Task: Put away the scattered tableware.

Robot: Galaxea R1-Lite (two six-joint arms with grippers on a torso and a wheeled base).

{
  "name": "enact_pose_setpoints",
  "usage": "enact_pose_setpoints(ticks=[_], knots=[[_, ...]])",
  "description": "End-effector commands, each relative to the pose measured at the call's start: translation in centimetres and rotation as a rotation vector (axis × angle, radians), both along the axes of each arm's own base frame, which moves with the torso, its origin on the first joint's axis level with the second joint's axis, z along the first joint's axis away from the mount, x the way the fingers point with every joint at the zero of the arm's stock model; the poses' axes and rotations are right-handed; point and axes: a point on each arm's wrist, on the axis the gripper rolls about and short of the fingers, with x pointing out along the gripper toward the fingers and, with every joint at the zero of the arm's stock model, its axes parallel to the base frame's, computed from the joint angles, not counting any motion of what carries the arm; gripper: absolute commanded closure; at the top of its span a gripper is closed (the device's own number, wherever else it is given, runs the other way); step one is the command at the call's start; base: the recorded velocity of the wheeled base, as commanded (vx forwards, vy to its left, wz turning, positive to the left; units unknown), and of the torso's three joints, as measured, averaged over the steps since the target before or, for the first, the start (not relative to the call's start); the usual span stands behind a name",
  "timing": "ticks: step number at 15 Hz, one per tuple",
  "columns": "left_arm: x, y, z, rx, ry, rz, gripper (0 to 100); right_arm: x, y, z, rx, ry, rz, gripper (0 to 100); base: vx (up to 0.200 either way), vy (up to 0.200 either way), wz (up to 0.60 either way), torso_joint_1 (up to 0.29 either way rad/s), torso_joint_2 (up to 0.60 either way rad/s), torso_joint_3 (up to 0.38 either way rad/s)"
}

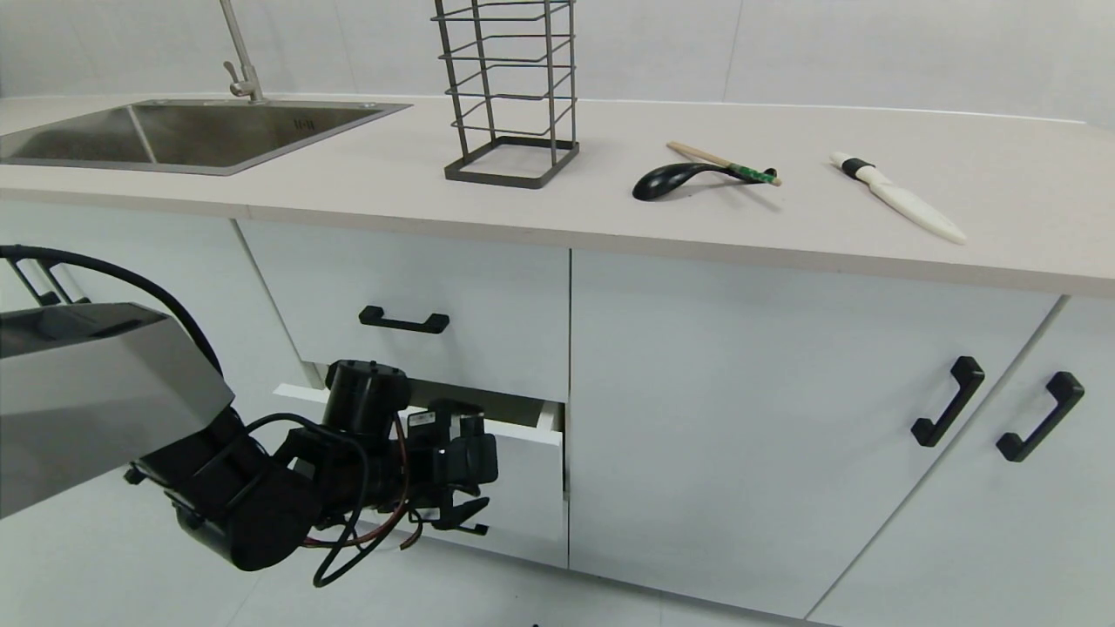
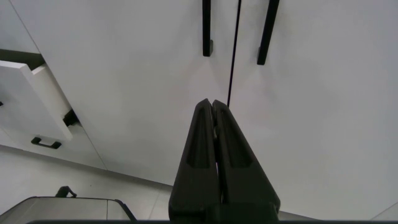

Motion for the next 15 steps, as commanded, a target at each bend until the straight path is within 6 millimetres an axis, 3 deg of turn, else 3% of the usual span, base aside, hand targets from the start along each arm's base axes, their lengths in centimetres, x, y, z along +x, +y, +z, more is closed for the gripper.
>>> enact_pose_setpoints(ticks=[1, 4, 5, 7, 15], knots=[[-2.6, 0.5, 0.2, 0.018, 0.035, -0.024, 0, 0.0, 0.0, 0.0, 0.0, 0.002, -0.002, 100, 0.0, 0.0, 0.0, 0.0, 0.0, 0.0], [-6.8, 1.0, 1.4, 0.022, 0.04, -0.078, 0, 0.0, 0.0, 0.0, 0.0, 0.0, 0.0, 100, 0.0, 0.0, 0.0, 0.0, 0.0, 0.0], [-9.1, 1.4, 2.3, 0.017, 0.028, -0.105, 0, 0.0, 0.0, 0.0, 0.0, 0.002, 0.0, 100, 0.0, 0.0, 0.0, 0.0, 0.0, 0.0], [-11.1, 1.9, 2.7, 0.018, 0.026, -0.128, 0, 0.0, 0.0, 0.0, 0.0, 0.0, 0.001, 100, 0.0, 0.0, 0.0, 0.0, 0.0, 0.0], [-11.2, 2.0, 2.6, 0.018, 0.032, -0.126, 0, 0.0, 0.0, 0.0, 0.0, 0.0, 0.0, 100, 0.0, 0.0, 0.0, 0.0, 0.0, 0.0]])
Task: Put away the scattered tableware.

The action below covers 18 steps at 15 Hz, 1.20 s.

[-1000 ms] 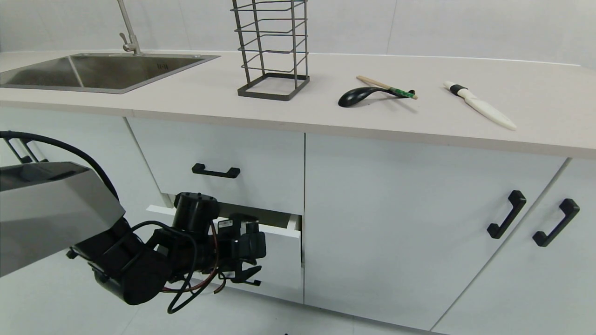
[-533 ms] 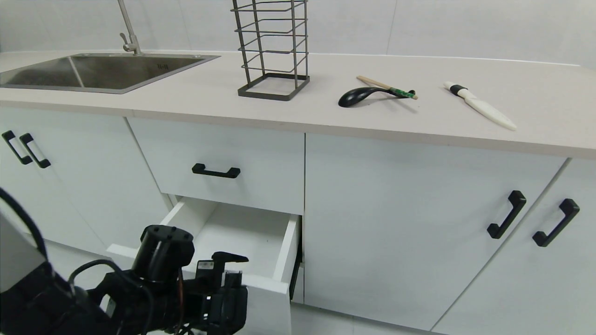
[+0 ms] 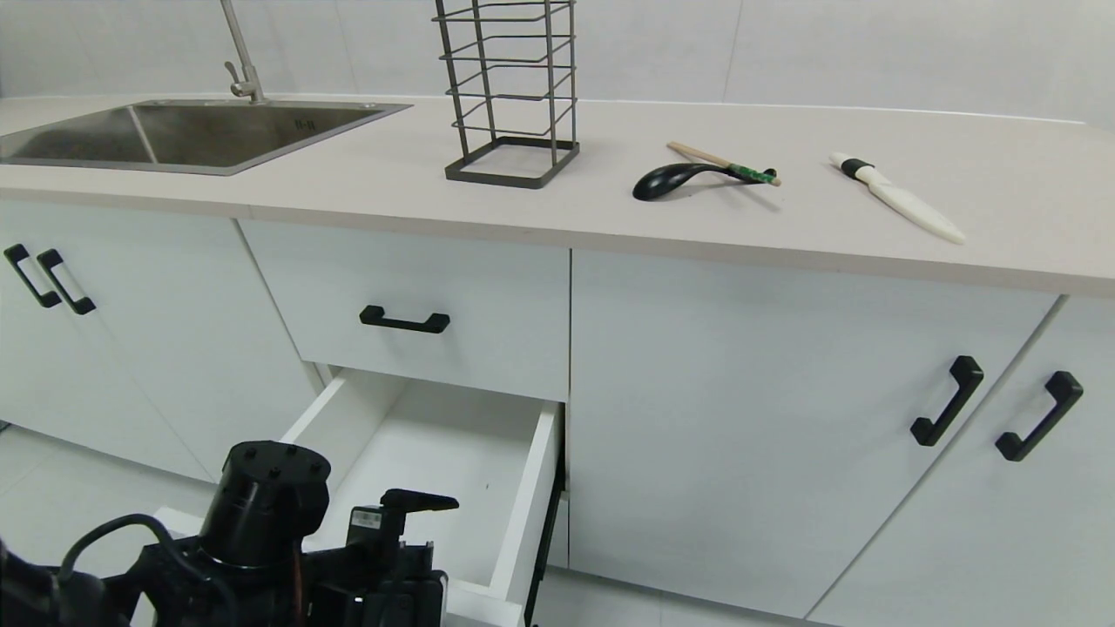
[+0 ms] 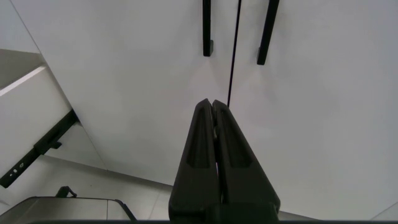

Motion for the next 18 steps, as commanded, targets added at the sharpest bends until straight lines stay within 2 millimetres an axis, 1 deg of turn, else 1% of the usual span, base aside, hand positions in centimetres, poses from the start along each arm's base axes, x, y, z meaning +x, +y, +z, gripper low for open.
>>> enact_pose_setpoints(ticks=[1, 3, 5, 6, 7, 8, 9, 12, 13, 14, 15, 16, 17, 18], knots=[[-1.1, 0.5, 0.4, -0.008, -0.011, -0.006, 0, 0.0, 0.0, 0.0, 0.0, 0.0, 0.0, 100, 0.0, 0.0, 0.0, 0.0, 0.0, 0.0], [-2.5, 1.4, 1.1, -0.026, -0.038, -0.008, 0, 0.0, 0.0, 0.0, 0.0, 0.0, 0.001, 100, 0.0, 0.0, 0.0, 0.0, 0.0, 0.0], [-4.3, 1.7, 3.2, -0.111, -0.105, -0.031, 0, 0.0, 0.0, 0.0, 0.0, 0.0, -0.002, 100, 0.0, 0.0, 0.0, 0.0, 0.0, 0.0], [-5.6, 1.5, 4.8, -0.206, -0.101, -0.032, 0, 0.0, 0.0, 0.0, 0.0, 0.0, 0.001, 100, 0.0, 0.0, 0.0, 0.0, 0.0, 0.0], [-6.6, 1.9, 5.8, -0.273, -0.095, 0.008, 0, 0.0, 0.0, 0.0, 0.0, 0.002, 0.0, 100, 0.0, 0.0, 0.0, 0.0, 0.0, 0.0], [-7.2, 2.4, 6.4, -0.313, -0.097, 0.059, 0, 0.0, 0.0, 0.0, 0.0, 0.0, 0.0, 100, 0.0, 0.0, 0.0, 0.0, 0.0, 0.0], [-8.1, 3.5, 7.6, -0.41, -0.049, 0.201, 0, 0.0, 0.0, 0.0, 0.0, 0.0, 0.001, 100, 0.0, 0.0, 0.0, 0.0, 0.0, 0.0], [-8.9, 4.8, 10.1, -0.582, 0.156, 0.537, 0, 0.0, 0.0, 0.0, 0.0, 0.002, 0.0, 100, 0.0, 0.0, 0.0, 0.0, 0.0, 0.0], [-8.7, 5.2, 10.5, -0.621, 0.22, 0.62, 0, 0.0, 0.0, 0.0, 0.0, 0.002, 0.0, 100, 0.0, 0.0, 0.0, 0.0, 0.0, 0.0], [-8.6, 5.6, 10.5, -0.666, 0.272, 0.689, 0, 0.0, 0.0, 0.0, 0.0, 0.0, 0.0, 100, 0.0, 0.0, 0.0, 0.0, 0.0, 0.0], [-8.6, 5.6, 10.5, -0.666, 0.272, 0.689, 0, 0.0, 0.0, 0.0, 0.0, 0.0, 0.0, 100, 0.0, 0.0, 0.0, 0.0, 0.0, 0.0], [-8.6, 6.5, 10.5, -0.874, 0.494, 0.782, 0, 0.0, 0.0, 0.0, 0.0, 0.0, 0.001, 100, 0.0, 0.0, 0.0, 0.0, 0.0, 0.0], [-8.5, 7.2, 10.5, -0.95, 0.556, 0.831, 0, 0.0, 0.0, 0.0, 0.0, 0.0, 0.0, 100, 0.0, 0.0, 0.0, 0.0, 0.0, 0.0], [-8.3, 7.8, 10.7, -0.994, 0.538, 0.854, 0, 0.0, 0.0, 0.0, 0.0, 0.0, 0.0, 100, 0.0, 0.0, 0.0, 0.0, 0.0, 0.0]])
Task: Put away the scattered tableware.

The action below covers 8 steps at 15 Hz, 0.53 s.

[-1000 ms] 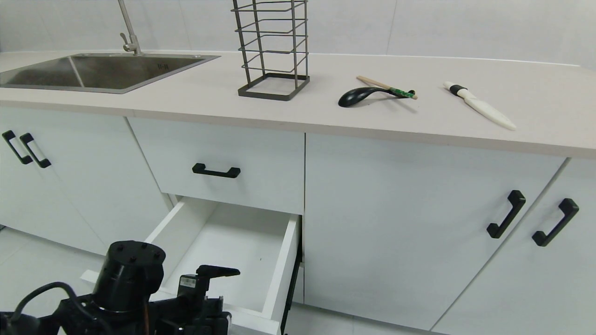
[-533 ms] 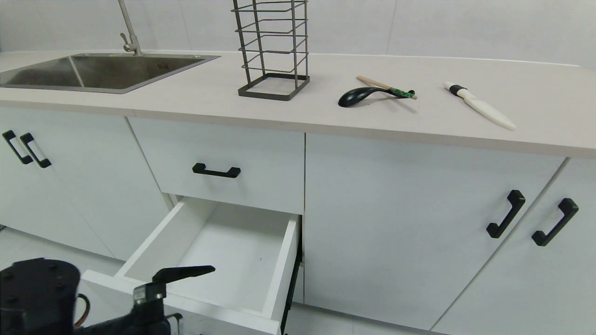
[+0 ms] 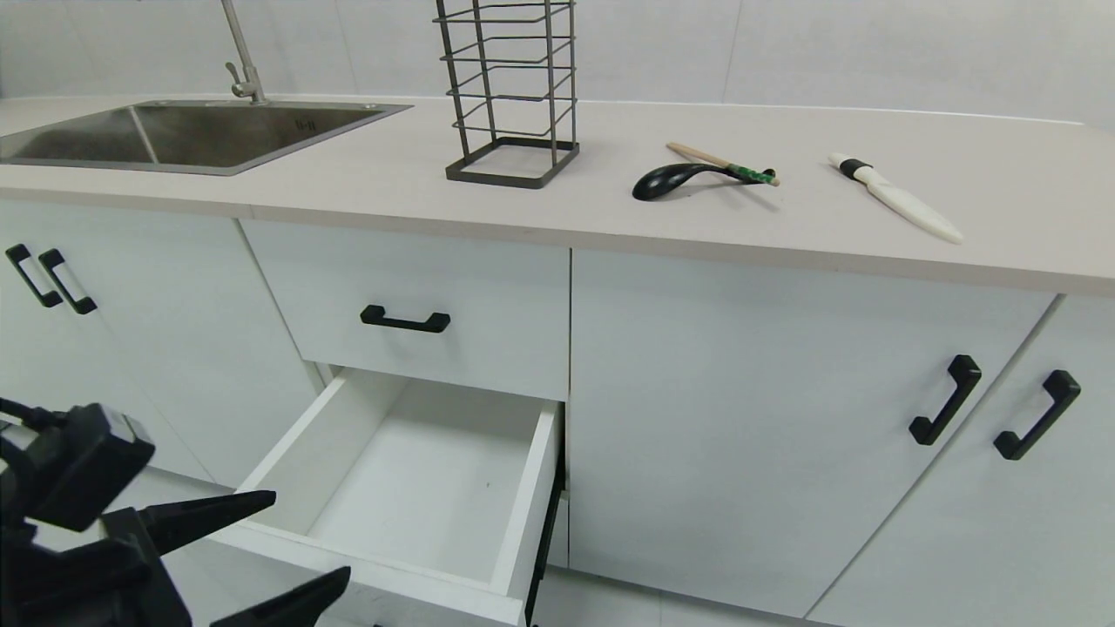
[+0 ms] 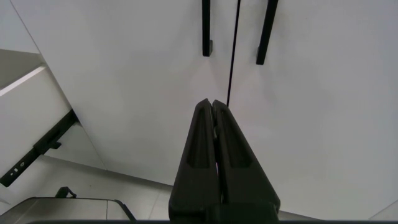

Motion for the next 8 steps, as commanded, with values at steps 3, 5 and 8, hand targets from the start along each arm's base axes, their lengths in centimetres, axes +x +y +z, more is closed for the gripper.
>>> enact_pose_setpoints(ticks=[3, 5, 8], knots=[[-2.1, 3.3, -0.1, -0.193, -0.207, 0.197, 0, 0.0, 0.0, 0.0, 0.0, 0.0, 0.001, 100, 0.0, 0.0, 0.0, 0.0, 0.0, 0.0], [-6.2, 4.2, -2.2, -0.232, -0.395, 0.235, 0, 0.0, 0.0, 0.0, 0.0, 0.0, 0.001, 100, 0.0, 0.0, 0.0, 0.0, 0.0, 0.0], [-9.7, 4.7, -3.5, -0.251, -0.525, 0.266, 0, 0.0, 0.0, 0.0, -0.002, 0.0, 0.001, 100, 0.0, 0.0, 0.0, 0.0, 0.0, 0.0]])
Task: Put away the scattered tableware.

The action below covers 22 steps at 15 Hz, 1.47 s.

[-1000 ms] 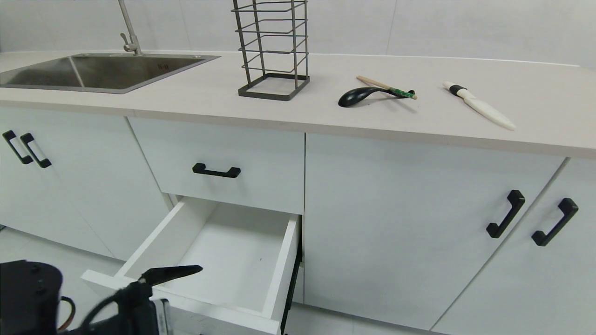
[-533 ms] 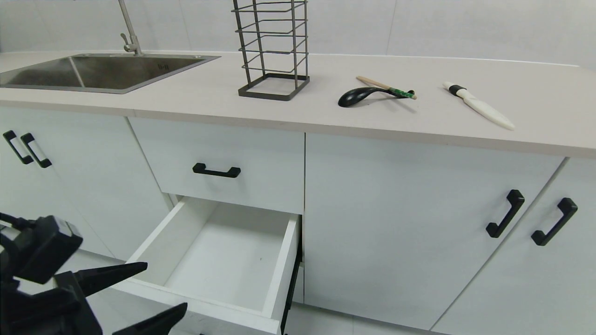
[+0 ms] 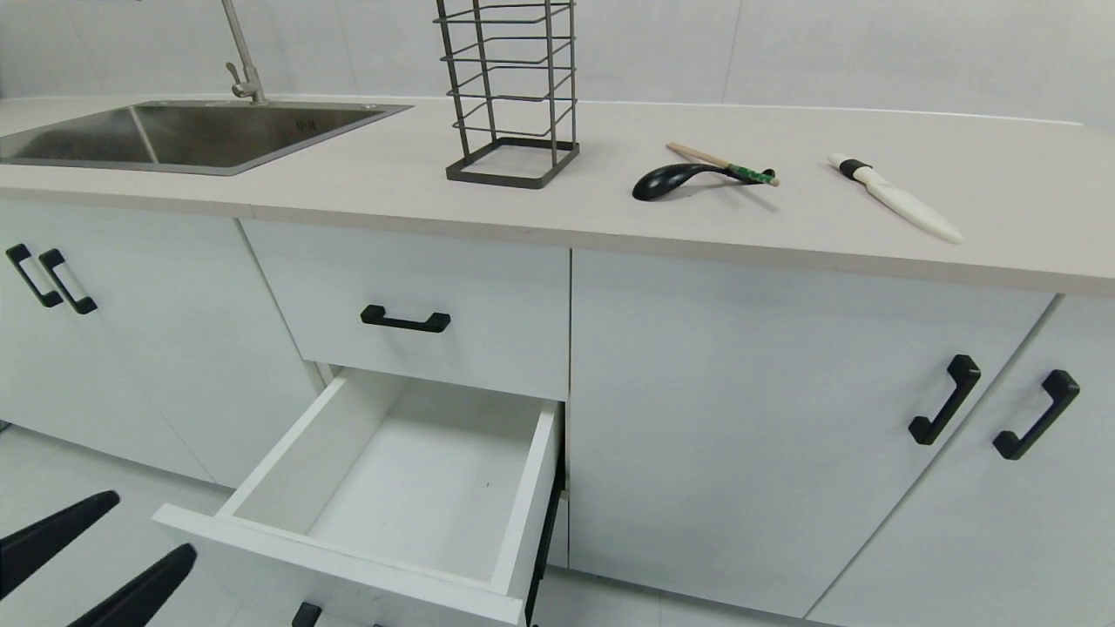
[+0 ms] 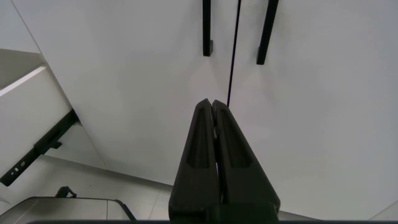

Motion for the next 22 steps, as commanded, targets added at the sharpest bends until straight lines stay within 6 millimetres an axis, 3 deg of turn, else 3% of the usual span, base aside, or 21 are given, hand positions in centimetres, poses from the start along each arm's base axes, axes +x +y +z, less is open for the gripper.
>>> enact_pose_setpoints(ticks=[1, 4, 8, 10, 12, 16, 22], knots=[[-4.7, 0.6, -3.7, 0.008, -0.154, 0.089, 0, 0.0, 0.0, 0.0, 0.0, 0.001, 0.0, 100, 0.0, 0.0, 0.0, 0.0, 0.0, 0.0], [-5.6, 0.5, -6.7, 0.07, -0.07, 0.165, 0, 0.0, 0.0, 0.0, 0.0, 0.001, 0.0, 100, 0.0, 0.0, 0.0, 0.0, 0.0, 0.0], [-5.9, 0.6, -6.8, 0.172, -0.16, 0.205, 0, 0.0, 0.0, 0.0, 0.0, 0.001, 0.0, 100, 0.0, 0.0, 0.0, 0.0, 0.0, 0.0], [-6.3, 0.6, -4.8, 0.176, -0.366, 0.224, 0, 0.0, 0.0, 0.0, 0.0, 0.001, 0.001, 100, 0.0, 0.0, 0.0, 0.0, 0.0, 0.0], [-5.9, 0.7, -7.1, 0.191, -0.137, 0.237, 0, 0.0, 0.0, 0.0, 0.0, 0.002, 0.0, 100, 0.0, 0.0, 0.0, 0.0, 0.0, 0.0], [-5.8, 1.0, -7.6, 0.168, -0.071, 0.354, 0, 0.0, 0.0, 0.0, 0.001, 0.002, 0.0, 100, 0.0, 0.0, 0.0, 0.0, 0.0, 0.0], [-5.8, 1.0, -7.6, 0.153, -0.066, 0.354, 0, 0.0, 0.0, 0.0, 0.001, 0.001, 0.001, 100, 0.0, 0.0, 0.1, 0.002, 0.0, 0.001]])
